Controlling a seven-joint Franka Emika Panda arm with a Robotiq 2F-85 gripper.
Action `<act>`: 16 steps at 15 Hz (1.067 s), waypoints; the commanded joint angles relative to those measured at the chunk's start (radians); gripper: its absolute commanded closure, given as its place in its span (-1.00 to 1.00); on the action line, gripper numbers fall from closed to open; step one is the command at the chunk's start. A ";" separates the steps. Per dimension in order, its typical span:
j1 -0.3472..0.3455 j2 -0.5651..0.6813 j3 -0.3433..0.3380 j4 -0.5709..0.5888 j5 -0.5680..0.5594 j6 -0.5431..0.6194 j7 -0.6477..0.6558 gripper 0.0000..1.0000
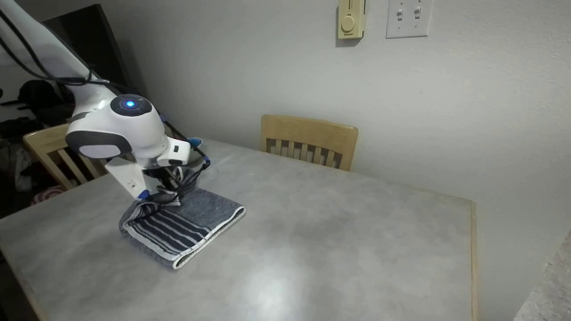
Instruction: Unfold the gray towel once
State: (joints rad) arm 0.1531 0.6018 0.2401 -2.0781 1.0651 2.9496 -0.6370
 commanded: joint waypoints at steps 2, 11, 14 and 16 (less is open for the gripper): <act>0.062 0.009 0.016 -0.017 0.015 0.141 0.005 0.97; 0.213 -0.257 -0.067 -0.355 -0.303 0.095 0.464 0.97; 0.202 -0.337 -0.037 -0.418 -0.457 0.109 0.603 0.97; 0.202 -0.379 -0.028 -0.440 -0.551 0.111 0.693 0.97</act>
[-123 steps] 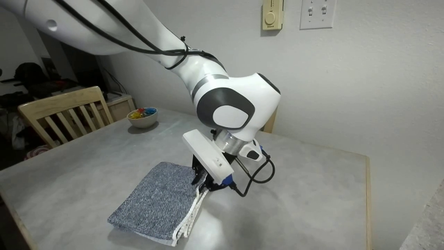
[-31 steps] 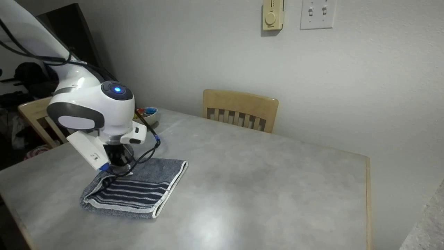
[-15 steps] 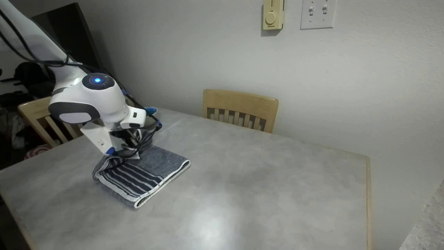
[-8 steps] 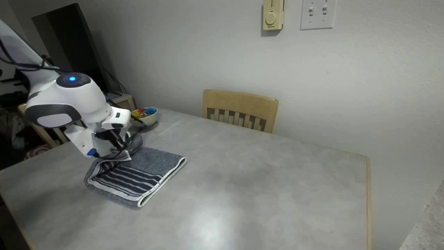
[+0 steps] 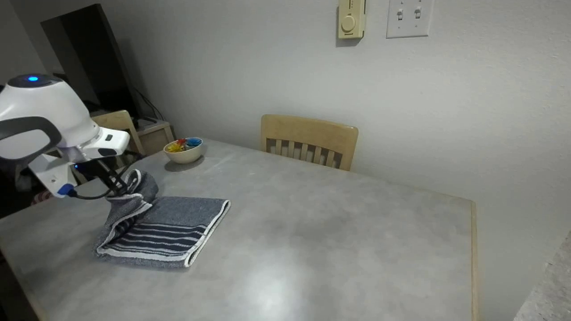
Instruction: Unfold the gray towel once
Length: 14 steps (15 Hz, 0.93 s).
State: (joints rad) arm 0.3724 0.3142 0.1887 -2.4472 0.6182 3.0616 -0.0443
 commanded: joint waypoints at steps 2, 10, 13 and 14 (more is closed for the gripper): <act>-0.026 -0.123 0.040 -0.080 -0.181 -0.010 0.172 0.97; -0.022 -0.131 0.130 -0.087 -0.281 -0.012 0.243 0.97; -0.013 -0.115 0.163 -0.084 -0.238 -0.018 0.197 0.97; -0.017 -0.112 0.177 -0.084 -0.234 -0.021 0.192 0.97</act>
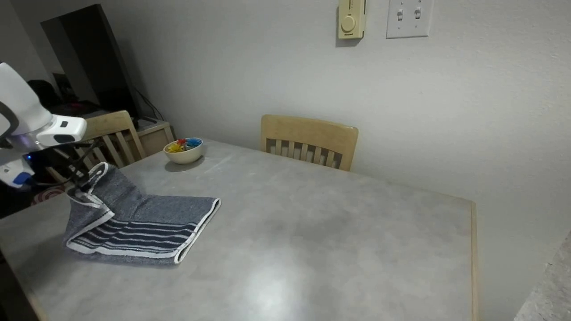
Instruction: Unfold the gray towel once
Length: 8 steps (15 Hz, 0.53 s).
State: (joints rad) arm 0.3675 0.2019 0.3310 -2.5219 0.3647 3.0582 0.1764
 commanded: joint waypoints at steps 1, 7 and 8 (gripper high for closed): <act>-0.018 0.013 0.046 -0.004 0.021 -0.012 -0.042 0.97; -0.122 0.056 0.101 0.039 0.047 -0.167 -0.169 -0.06; -0.148 0.056 0.115 0.040 0.031 -0.212 -0.173 -0.19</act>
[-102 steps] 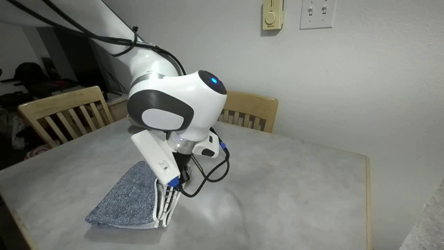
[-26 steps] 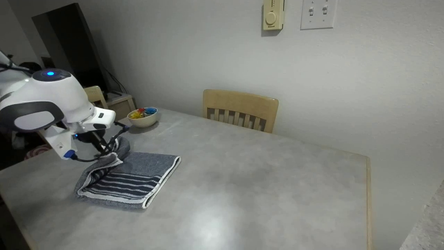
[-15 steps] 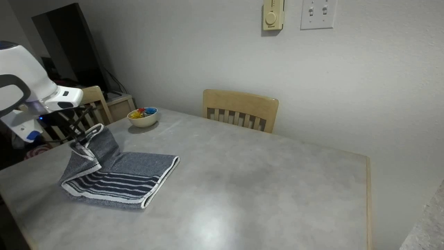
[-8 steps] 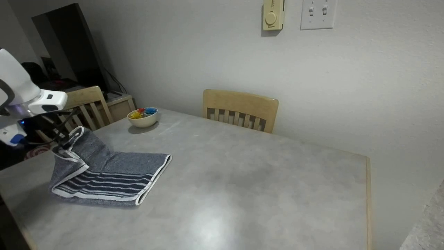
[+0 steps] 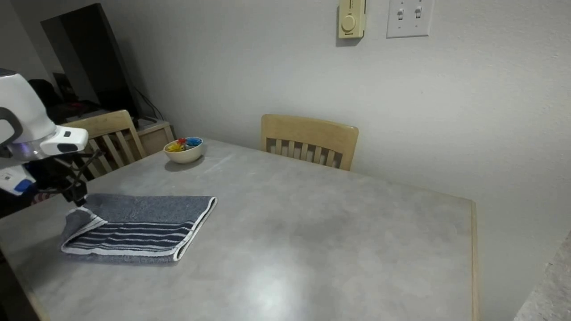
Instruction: Unfold the gray towel once
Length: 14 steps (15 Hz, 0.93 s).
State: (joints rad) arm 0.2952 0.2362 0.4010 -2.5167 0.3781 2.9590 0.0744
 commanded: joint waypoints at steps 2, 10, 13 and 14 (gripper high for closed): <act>-0.094 0.010 0.042 0.032 0.022 -0.176 -0.104 -0.47; -0.153 -0.031 -0.043 0.058 0.013 -0.278 -0.166 -0.18; -0.175 -0.043 -0.059 0.076 0.041 -0.296 -0.184 0.21; -0.170 -0.057 -0.065 0.059 0.041 -0.283 -0.172 0.37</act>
State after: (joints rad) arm 0.1373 0.2153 0.3491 -2.4505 0.3907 2.7056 -0.0732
